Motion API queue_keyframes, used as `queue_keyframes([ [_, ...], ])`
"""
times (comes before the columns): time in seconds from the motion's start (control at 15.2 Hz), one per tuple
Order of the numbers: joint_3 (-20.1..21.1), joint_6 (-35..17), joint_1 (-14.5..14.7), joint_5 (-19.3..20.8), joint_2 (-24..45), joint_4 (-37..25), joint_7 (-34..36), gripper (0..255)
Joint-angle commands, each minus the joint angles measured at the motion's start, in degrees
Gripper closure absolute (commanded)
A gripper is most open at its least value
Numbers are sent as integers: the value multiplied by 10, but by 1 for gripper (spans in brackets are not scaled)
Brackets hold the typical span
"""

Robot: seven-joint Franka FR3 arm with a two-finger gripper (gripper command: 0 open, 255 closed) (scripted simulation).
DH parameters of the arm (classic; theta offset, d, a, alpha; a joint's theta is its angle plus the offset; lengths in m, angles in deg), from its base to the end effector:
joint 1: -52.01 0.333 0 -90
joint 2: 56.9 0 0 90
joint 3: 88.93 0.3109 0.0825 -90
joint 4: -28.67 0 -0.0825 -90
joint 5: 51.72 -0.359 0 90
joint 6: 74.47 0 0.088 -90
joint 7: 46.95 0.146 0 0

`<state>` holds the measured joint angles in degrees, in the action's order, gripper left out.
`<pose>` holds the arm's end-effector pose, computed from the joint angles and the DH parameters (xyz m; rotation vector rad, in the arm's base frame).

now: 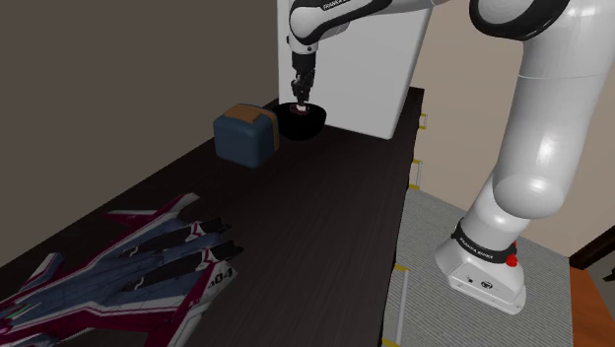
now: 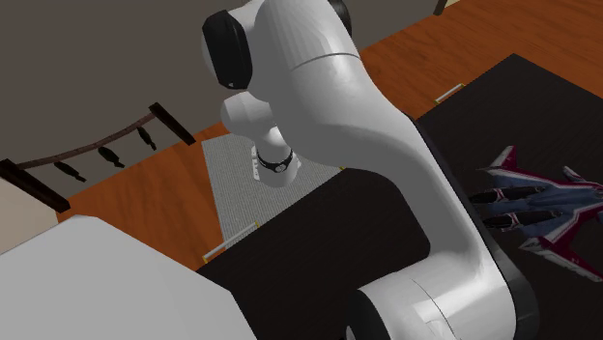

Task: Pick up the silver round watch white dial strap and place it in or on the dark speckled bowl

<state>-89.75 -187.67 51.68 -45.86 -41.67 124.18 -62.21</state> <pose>0.6203 -0.0220 0.4198 3.0068 0.4316 0.0431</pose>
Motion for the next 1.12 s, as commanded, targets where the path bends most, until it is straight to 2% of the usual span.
queue_keyframes([
  [0.0,0,0,0,0,0,0,0,0],
  [0.26,0,0,0,0,0,0,0,0],
  [0.53,2,68,4,-1,-13,-55,-1,0],
  [1.06,2,68,4,-1,-13,-55,-1,0],
])
